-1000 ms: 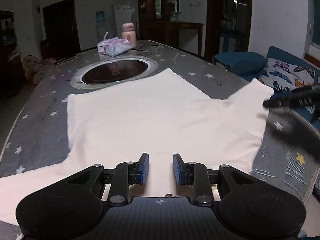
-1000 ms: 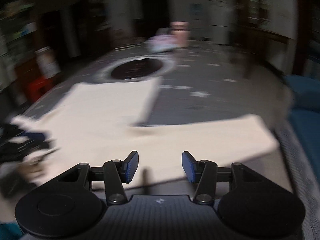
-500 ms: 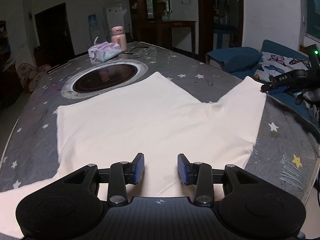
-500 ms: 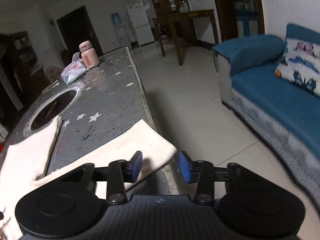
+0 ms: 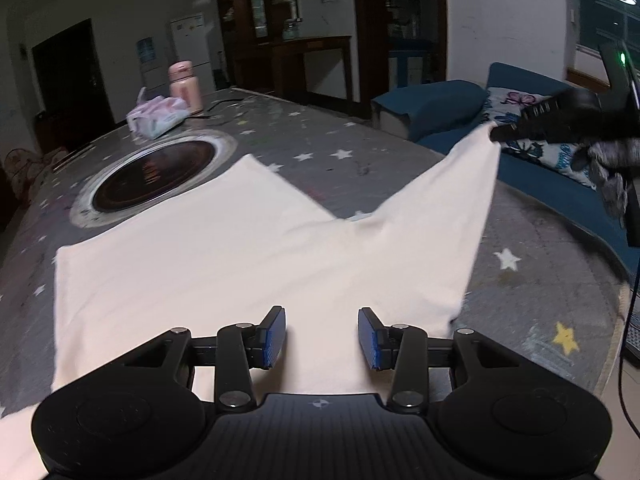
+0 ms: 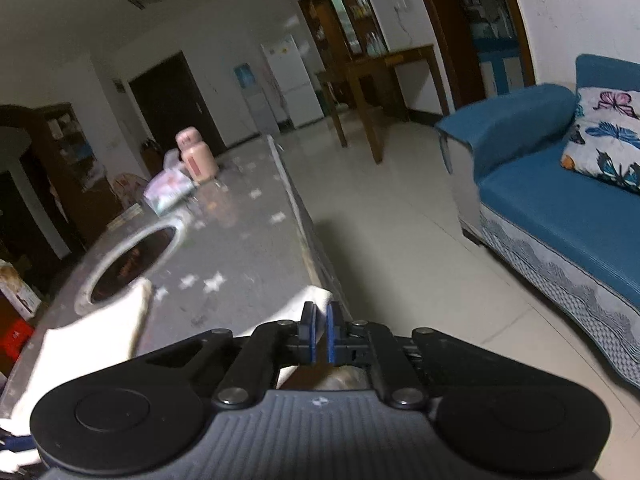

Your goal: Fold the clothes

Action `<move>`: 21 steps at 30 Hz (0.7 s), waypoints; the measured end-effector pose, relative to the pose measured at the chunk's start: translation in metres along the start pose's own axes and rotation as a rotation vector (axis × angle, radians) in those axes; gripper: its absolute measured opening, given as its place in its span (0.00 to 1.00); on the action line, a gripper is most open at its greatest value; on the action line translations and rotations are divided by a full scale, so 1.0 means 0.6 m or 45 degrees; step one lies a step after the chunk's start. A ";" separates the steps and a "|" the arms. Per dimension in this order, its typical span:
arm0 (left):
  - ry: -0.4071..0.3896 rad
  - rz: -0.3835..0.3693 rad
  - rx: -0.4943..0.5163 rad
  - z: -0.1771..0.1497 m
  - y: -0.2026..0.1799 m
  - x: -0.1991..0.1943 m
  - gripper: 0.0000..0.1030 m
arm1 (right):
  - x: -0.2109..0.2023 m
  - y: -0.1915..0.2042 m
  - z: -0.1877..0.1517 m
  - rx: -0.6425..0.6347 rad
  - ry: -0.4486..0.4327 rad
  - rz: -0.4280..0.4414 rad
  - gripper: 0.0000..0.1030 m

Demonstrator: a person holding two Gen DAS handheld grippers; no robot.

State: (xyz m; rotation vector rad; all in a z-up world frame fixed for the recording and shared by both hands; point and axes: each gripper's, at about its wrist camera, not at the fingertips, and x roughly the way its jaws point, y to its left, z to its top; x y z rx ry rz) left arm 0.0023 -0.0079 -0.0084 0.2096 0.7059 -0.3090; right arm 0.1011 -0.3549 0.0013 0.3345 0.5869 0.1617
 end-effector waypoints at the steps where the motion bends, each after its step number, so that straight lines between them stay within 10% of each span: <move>1: -0.001 -0.009 0.007 0.002 -0.005 0.003 0.42 | -0.005 0.003 0.003 0.000 -0.008 0.013 0.04; 13: -0.055 -0.018 -0.041 0.008 0.007 -0.008 0.49 | -0.067 0.086 0.046 -0.100 -0.087 0.173 0.04; 21: -0.114 0.166 -0.230 -0.023 0.122 -0.075 0.53 | -0.096 0.233 0.055 -0.280 -0.062 0.426 0.04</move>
